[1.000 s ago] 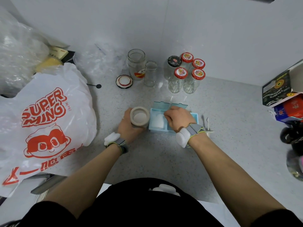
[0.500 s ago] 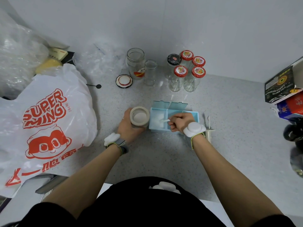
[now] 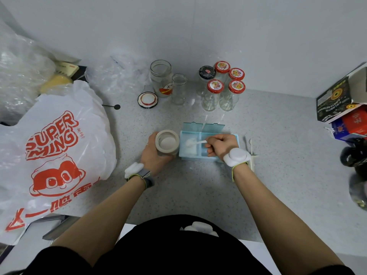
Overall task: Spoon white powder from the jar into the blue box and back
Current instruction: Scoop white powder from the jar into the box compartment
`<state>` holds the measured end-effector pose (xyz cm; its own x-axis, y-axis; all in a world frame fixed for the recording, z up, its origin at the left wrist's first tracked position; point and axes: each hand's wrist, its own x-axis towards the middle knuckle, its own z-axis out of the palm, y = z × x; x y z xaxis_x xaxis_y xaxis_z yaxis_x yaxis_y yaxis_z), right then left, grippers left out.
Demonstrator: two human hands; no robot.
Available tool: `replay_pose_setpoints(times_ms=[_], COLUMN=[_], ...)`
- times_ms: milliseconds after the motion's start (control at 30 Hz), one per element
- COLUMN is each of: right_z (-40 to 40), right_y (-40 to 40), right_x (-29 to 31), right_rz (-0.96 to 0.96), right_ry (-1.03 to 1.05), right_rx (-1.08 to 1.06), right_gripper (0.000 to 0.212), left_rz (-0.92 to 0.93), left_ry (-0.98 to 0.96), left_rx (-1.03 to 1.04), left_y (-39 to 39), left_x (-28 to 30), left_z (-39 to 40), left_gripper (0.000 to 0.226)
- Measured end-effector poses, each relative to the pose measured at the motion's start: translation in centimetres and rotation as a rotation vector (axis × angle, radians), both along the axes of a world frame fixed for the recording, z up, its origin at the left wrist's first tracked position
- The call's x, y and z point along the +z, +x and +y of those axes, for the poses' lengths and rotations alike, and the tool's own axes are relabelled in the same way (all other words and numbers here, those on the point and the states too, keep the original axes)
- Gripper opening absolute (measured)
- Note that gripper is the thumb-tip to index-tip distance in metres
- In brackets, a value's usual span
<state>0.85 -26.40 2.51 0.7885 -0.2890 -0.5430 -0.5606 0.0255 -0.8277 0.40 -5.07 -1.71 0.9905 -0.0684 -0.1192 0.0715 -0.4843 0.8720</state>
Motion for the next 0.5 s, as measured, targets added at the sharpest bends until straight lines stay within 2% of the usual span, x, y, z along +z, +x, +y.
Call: replay_pose_setpoints(times_ms=[167,300,400,500], right_z=[0.6,2.4,4.4,5.8], right_y=[0.1,0.7,1.0,0.9], right_x=[2.6,4.7,5.2,4.4], right_rz=[-0.092,-0.189,-0.230,-0.307], right_ry=[0.031,0.002,-0.140,-0.411], right_rx=[-0.003,0.063,0.197,0.427], right_gripper=[0.009,0.010,0.012,0.011], left_rz=[0.019,0.011,0.024,0.028], left_ry=[0.024,0.007,0.003,0.008], left_rx=[0.015,0.027,0.029,0.040], left_y=[0.2,0.2,0.1,0.0], left_x=[-0.6,-0.5,-0.1,0.3], left_z=[0.1,0.1,0.0,0.0], left_gripper=[0.076,0.068,0.068,0.064])
